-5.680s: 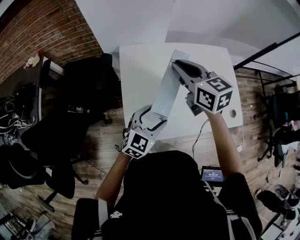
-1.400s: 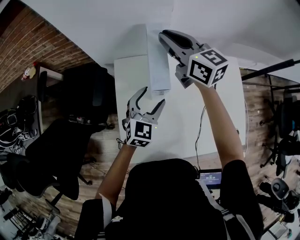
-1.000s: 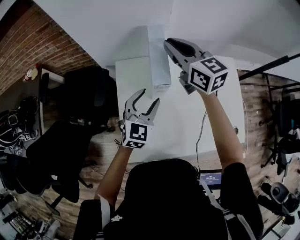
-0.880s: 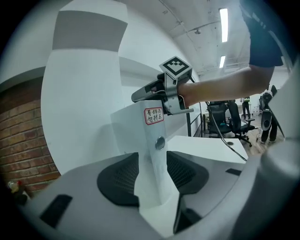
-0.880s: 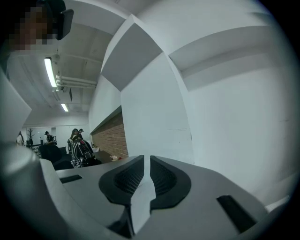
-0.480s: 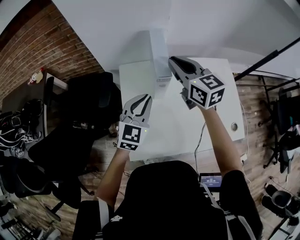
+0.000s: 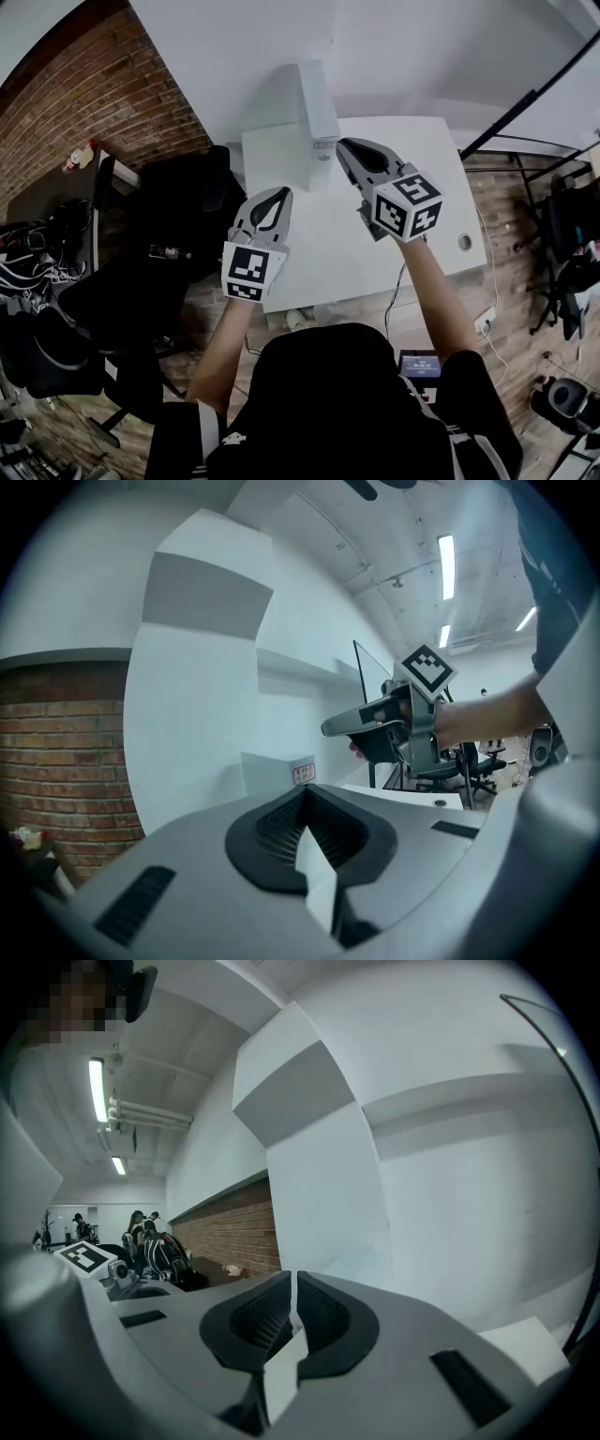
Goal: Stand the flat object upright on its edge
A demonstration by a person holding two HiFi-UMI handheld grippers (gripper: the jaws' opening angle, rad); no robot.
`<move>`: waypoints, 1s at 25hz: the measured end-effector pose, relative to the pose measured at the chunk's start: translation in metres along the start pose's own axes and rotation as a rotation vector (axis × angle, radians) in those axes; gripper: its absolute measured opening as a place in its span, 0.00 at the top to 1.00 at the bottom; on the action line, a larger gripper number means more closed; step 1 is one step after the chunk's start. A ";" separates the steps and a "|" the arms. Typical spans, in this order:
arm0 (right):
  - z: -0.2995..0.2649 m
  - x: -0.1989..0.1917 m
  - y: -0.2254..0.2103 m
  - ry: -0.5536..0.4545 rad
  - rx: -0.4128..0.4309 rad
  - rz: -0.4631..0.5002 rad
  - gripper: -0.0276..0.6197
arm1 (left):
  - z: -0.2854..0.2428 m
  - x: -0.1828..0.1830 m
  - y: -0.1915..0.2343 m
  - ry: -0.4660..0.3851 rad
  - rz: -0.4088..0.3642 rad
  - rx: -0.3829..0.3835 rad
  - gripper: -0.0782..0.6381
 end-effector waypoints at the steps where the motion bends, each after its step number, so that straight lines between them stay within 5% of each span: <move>1: 0.004 -0.001 0.006 0.002 0.001 0.001 0.88 | 0.005 0.003 -0.003 -0.009 -0.003 -0.006 0.87; 25: 0.078 0.006 0.111 -0.053 -0.036 0.053 0.90 | 0.110 0.041 -0.037 -0.158 0.059 0.002 0.88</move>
Point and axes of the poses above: the fingertips, and each gripper's own axes: z backward along the fingers, y to its left, x out of its top, the point moved 3 cm from there along z, backward along the fingers, and after that the axes turned 10 degrees about z, right-handed, at the moved point
